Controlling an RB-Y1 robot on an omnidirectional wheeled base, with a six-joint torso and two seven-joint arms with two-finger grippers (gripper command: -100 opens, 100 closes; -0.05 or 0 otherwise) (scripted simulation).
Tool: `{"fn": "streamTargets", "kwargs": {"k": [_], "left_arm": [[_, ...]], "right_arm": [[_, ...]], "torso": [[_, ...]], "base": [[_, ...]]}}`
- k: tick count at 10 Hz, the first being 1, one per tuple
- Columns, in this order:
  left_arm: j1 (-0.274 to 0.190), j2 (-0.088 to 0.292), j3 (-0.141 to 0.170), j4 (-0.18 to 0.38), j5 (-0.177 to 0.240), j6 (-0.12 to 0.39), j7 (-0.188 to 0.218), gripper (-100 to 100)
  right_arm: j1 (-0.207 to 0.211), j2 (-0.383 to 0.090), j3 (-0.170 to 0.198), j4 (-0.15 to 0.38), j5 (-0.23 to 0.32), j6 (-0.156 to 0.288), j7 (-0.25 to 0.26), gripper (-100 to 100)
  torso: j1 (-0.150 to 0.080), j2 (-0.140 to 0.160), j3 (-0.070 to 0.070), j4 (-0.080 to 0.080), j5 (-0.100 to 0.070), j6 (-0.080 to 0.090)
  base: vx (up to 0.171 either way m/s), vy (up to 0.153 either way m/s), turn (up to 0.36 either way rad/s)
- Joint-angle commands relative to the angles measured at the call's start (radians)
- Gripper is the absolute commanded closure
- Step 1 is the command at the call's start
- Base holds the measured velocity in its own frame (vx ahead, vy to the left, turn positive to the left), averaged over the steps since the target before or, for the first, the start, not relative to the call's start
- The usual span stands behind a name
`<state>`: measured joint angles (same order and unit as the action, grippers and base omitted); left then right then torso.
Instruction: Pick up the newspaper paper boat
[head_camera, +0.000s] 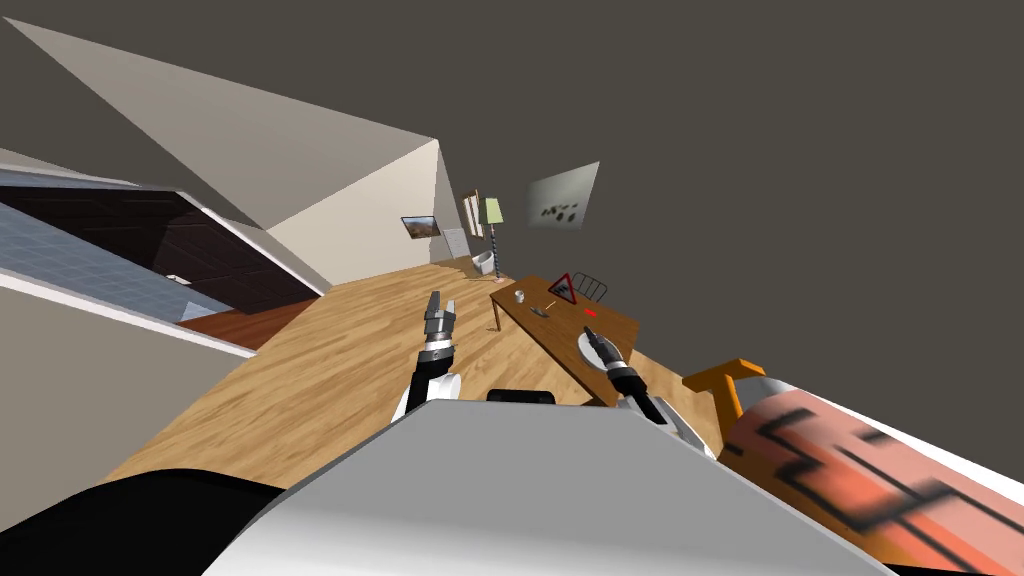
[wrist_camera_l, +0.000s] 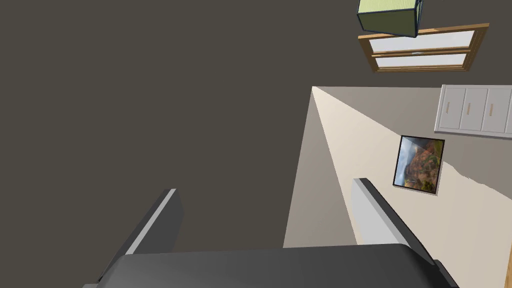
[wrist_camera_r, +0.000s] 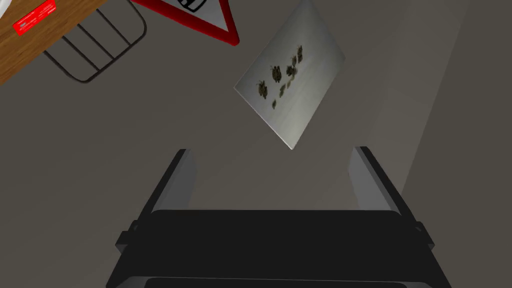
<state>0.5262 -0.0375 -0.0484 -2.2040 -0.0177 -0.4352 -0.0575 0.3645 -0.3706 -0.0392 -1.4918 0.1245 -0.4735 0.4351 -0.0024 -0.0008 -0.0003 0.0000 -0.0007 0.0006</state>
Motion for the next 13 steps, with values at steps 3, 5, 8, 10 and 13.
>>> {"fn": "streamTargets", "kwargs": {"k": [3, 5, 8, 10, 13], "left_arm": [[0.000, 0.000, 0.000, 0.000, 0.000, 0.000, 0.000, 0], [0.000, 0.000, 0.000, 0.000, 0.000, 0.000, 0.000, 0], [0.000, 0.000, 0.000, 0.000, 0.000, 0.000, 0.000, 0], [0.000, 0.000, 0.000, 0.000, 0.000, 0.000, 0.000, 0], [0.000, 0.000, 0.000, 0.000, 0.000, 0.000, 0.000, 0]], "right_arm": [[-0.034, -0.036, 0.000, 0.099, 0.047, -0.007, 0.078, -100], [-0.052, -0.051, 0.002, 0.164, 0.069, -0.012, 0.115, -100], [-0.071, -0.065, 0.004, 0.251, 0.092, -0.017, 0.151, -100], [-0.090, -0.079, 0.006, 0.309, 0.115, -0.022, 0.187, -100], [-0.128, -0.103, 0.010, 0.401, 0.162, -0.030, 0.257, -100]], "torso": [[0.000, 0.000, 0.000, 0.000, 0.000, 0.000], [0.000, 0.000, 0.000, 0.000, 0.000, 0.000], [0.000, -0.001, -0.001, 0.000, 0.000, 0.000], [0.000, -0.002, -0.001, 0.000, 0.000, 0.000], [0.000, -0.002, -0.001, 0.000, 0.000, 0.000]], "base": [[-0.019, -0.031, 0.162], [-0.019, -0.022, 0.173], [-0.007, -0.020, 0.151], [0.002, -0.018, 0.161], [0.009, -0.016, 0.191]]}}
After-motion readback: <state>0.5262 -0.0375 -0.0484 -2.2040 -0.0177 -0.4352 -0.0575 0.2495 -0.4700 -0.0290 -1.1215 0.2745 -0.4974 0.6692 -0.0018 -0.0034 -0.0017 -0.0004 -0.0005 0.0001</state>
